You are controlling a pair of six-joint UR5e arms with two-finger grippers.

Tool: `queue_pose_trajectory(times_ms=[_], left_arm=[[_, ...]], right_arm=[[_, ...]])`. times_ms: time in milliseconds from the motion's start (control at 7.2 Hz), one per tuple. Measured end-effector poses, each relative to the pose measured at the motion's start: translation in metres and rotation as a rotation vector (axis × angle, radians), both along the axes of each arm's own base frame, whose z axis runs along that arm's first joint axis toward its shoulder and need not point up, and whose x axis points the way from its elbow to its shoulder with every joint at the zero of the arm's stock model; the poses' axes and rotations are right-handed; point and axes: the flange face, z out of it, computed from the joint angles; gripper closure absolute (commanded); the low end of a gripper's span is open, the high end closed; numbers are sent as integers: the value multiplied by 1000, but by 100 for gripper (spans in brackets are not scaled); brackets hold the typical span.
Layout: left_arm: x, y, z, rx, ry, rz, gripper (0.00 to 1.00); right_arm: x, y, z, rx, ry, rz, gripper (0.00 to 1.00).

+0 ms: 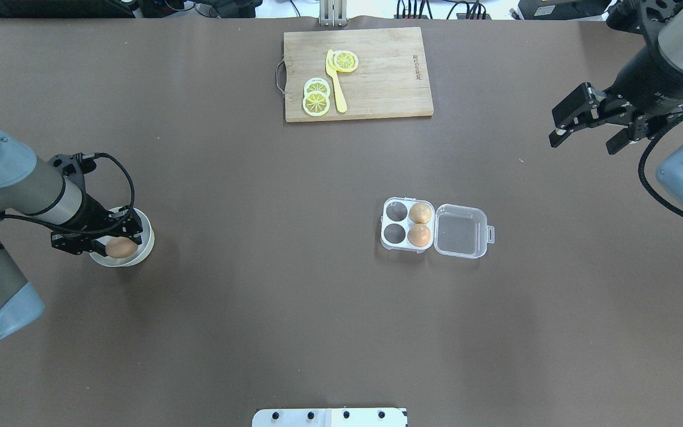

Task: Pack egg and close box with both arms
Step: 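Lift the egg out of the bowl and carry it toward the egg box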

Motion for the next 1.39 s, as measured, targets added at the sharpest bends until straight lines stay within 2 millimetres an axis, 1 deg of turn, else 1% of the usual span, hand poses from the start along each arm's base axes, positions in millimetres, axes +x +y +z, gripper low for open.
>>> queue_pose_trajectory(times_ms=[139, 278, 417, 556, 694, 833, 972, 1250, 1389], left_arm=[[-9, -7, -1, 1, 3, -15, 67], [-21, -15, -5, -4, 14, -31, 74], [-34, -22, -12, -11, 36, -43, 74], [-45, -26, -25, -11, 67, -50, 74], [-50, -28, -38, -3, 91, -55, 74], [-49, -34, -56, 6, 110, -60, 74], [-41, -44, -83, 4, 128, -74, 74], [-15, -65, -147, -41, 177, -129, 74], [5, -71, -178, -67, 205, -149, 74]], right_arm=[[0, 0, 0, 0, 0, 0, 0], [1, 1, -1, 3, -2, 0, 0], [1, 2, -3, 7, -4, 0, 0], [1, 3, -3, 8, -4, 0, 0], [1, 3, -3, 8, -4, 0, 0], [1, 3, -4, 8, -4, 0, 0], [2, 3, -4, 9, -5, 0, 0], [2, 3, -4, 9, -7, 0, 0], [1, 3, -4, 9, -7, -1, 0]])
